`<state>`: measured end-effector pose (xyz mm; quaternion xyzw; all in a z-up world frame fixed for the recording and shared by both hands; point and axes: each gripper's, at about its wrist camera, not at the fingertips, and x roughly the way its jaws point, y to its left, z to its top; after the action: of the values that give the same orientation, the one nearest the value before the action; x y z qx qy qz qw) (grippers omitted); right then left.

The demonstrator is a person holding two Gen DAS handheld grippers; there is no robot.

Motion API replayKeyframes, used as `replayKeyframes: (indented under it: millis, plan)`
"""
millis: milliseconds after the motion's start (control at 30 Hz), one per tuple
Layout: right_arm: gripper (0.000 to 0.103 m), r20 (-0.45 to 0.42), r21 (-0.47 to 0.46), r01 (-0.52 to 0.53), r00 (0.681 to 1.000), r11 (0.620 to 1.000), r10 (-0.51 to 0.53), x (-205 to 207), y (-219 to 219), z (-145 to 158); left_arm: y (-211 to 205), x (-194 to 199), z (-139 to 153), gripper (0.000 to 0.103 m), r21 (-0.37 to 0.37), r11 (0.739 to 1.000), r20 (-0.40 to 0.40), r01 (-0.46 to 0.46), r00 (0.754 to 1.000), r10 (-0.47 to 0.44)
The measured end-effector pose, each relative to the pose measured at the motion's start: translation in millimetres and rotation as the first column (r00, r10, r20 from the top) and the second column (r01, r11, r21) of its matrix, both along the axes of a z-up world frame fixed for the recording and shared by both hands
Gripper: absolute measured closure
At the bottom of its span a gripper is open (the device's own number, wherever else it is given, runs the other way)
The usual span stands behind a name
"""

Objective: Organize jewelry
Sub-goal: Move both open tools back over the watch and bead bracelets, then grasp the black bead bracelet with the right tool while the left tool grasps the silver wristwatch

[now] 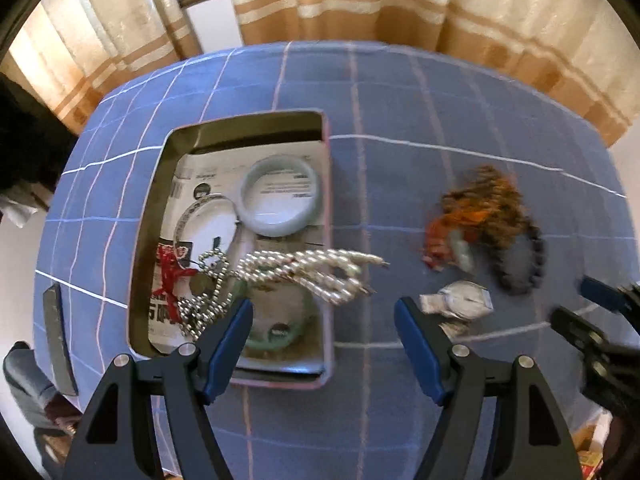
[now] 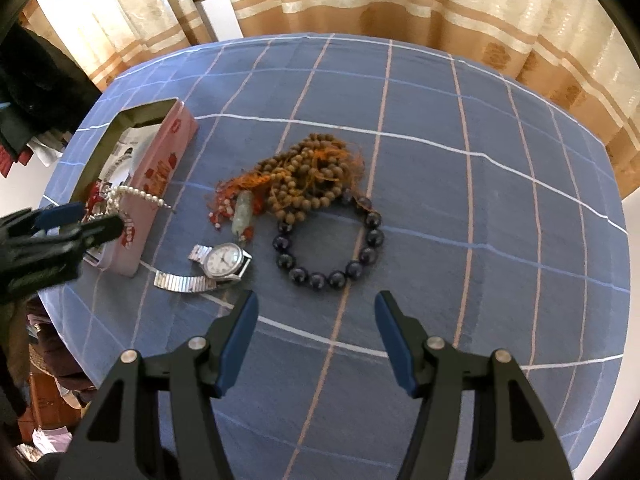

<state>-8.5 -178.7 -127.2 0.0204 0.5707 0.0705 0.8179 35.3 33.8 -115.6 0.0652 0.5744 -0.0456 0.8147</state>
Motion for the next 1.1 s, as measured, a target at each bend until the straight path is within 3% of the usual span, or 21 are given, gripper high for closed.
replayKeyframes:
  millis: [67,233,333,433,600,733,900,933,1000,1033,1100]
  plan:
    - [0.039,-0.001,-0.004,0.007,1.000,1.000,-0.007,-1.6,-2.2,0.3,5.8,8.6,-4.7,0.030,0.024,0.999,-0.004,-0.022,1.000,0.022]
    - [0.039,-0.002,-0.004,0.034,0.999,0.999,-0.034,-4.3,-11.6,-0.4,39.3,18.9,8.4,0.030,-0.001,0.992,0.028,-0.125,0.992,0.125]
    - [0.039,-0.008,0.005,0.049,0.999,0.999,-0.049,-2.4,-16.6,-2.8,58.0,20.3,5.9,0.030,0.073,0.982,0.024,-0.176,0.984,0.175]
    - [0.039,-0.010,0.009,0.044,0.999,0.999,-0.044,0.8,-17.4,-4.4,74.5,14.7,10.4,0.030,0.028,0.975,0.021,-0.222,0.975,0.221]
    - [0.039,-0.010,-0.002,0.033,0.999,0.999,-0.033,10.3,-17.4,-8.9,39.7,-3.5,34.3,0.030,-0.014,0.992,0.091,-0.123,0.988,0.124]
    - [0.039,-0.010,-0.004,0.037,0.999,0.999,-0.037,22.6,-19.1,-15.4,6.0,-12.7,31.3,0.030,-0.066,0.996,0.071,-0.056,0.996,0.061]
    - [0.039,0.009,-0.028,0.054,0.999,0.998,-0.053,37.7,-18.6,-25.0,-29.4,-19.2,17.4,0.030,-0.066,0.998,0.044,0.015,0.999,-0.012]
    - [0.042,0.005,-0.041,0.054,0.999,0.998,-0.054,40.1,-18.2,-28.4,-34.7,-20.4,14.0,0.030,-0.065,0.998,0.040,0.026,0.999,-0.024]
    - [0.064,-0.018,-0.086,0.039,0.999,0.995,-0.041,44.3,-16.1,-39.3,-41.2,-21.3,9.0,0.030,-0.084,0.996,0.024,0.037,0.999,-0.035]
    - [0.081,-0.032,-0.091,0.029,0.999,0.995,-0.032,44.9,-15.8,-43.1,-44.3,-22.2,7.6,0.030,-0.087,0.995,0.022,0.043,0.999,-0.042]
    - [0.082,-0.031,-0.100,0.018,0.999,0.995,-0.021,40.0,-16.5,-43.8,-51.5,-25.4,6.1,0.030,-0.097,0.993,0.021,0.062,0.998,-0.061]
